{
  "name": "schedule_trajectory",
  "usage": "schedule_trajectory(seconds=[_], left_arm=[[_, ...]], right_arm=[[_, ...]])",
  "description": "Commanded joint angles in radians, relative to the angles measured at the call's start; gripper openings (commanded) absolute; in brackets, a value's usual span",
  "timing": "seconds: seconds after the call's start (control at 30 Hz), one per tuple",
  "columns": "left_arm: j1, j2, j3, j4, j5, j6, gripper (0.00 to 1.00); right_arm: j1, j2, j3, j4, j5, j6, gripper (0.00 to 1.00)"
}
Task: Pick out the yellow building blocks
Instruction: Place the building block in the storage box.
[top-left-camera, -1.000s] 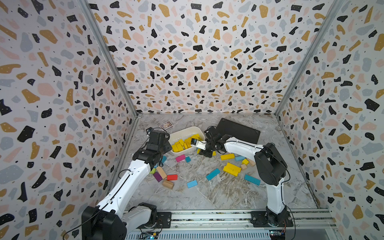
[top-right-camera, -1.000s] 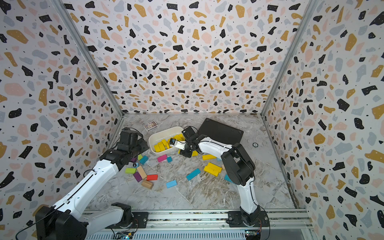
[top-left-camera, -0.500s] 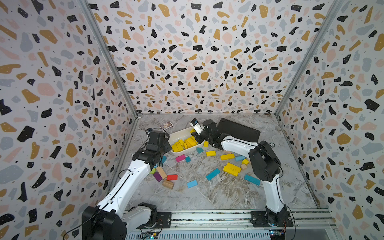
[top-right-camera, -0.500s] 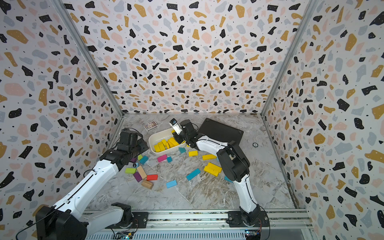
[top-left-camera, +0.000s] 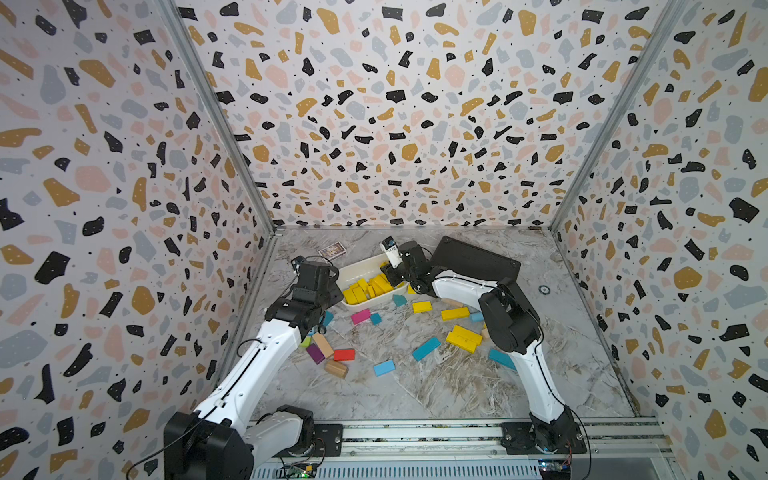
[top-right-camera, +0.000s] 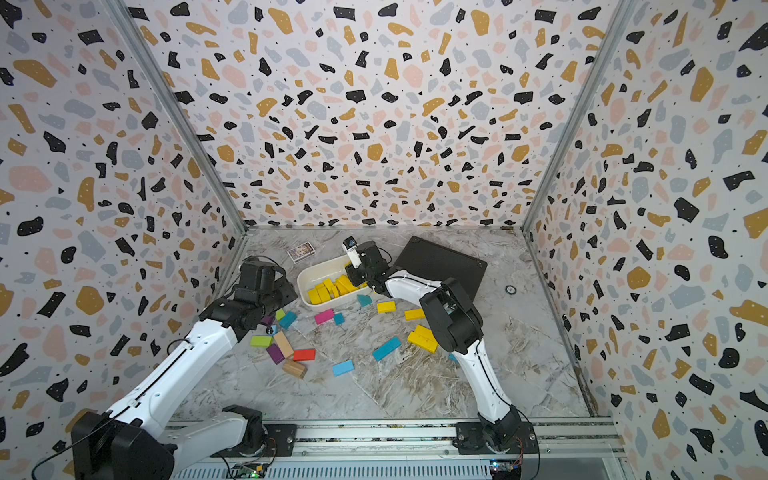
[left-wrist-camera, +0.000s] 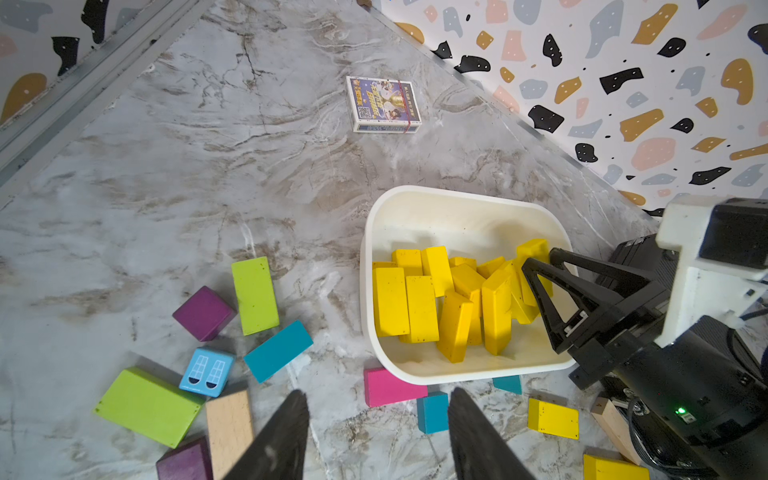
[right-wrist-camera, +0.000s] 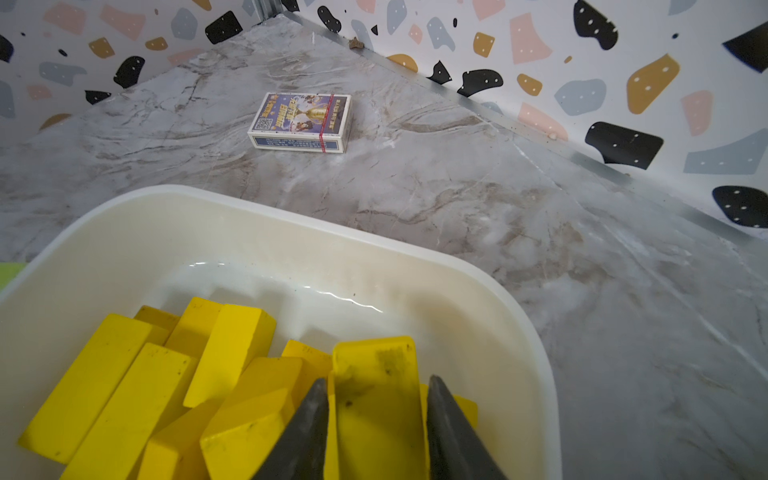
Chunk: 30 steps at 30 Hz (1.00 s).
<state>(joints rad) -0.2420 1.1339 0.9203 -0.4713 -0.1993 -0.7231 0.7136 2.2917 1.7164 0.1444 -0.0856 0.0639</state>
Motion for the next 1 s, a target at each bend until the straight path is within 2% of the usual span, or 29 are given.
schedule_trajectory(seconds=[0.0, 0.17, 0.4, 0.53, 0.73, 0.97], left_arm=[[0.007, 0.004, -0.002, 0.013, 0.000, -0.007, 0.55], [0.008, 0.010, 0.002, 0.011, 0.003, -0.005, 0.55], [0.010, 0.015, -0.005, 0.018, -0.001, -0.005, 0.55], [0.010, 0.025, -0.007, 0.026, 0.006, -0.007, 0.55], [0.009, 0.052, -0.006, 0.041, 0.029, -0.016, 0.55], [0.009, 0.063, 0.006, 0.030, 0.041, -0.018, 0.55]], right_arm=[[0.001, -0.081, 0.012, -0.038, -0.008, 0.001, 0.48], [0.001, -0.236, -0.072, -0.071, -0.014, -0.048, 0.53], [-0.002, -0.583, -0.428, -0.178, 0.060, -0.065, 0.53], [-0.003, -0.728, -0.592, -0.382, 0.128, -0.004, 0.52], [-0.005, -0.829, -0.690, -0.583, 0.183, 0.033, 0.49], [-0.017, -0.826, -0.657, -0.814, 0.284, 0.078, 0.50]])
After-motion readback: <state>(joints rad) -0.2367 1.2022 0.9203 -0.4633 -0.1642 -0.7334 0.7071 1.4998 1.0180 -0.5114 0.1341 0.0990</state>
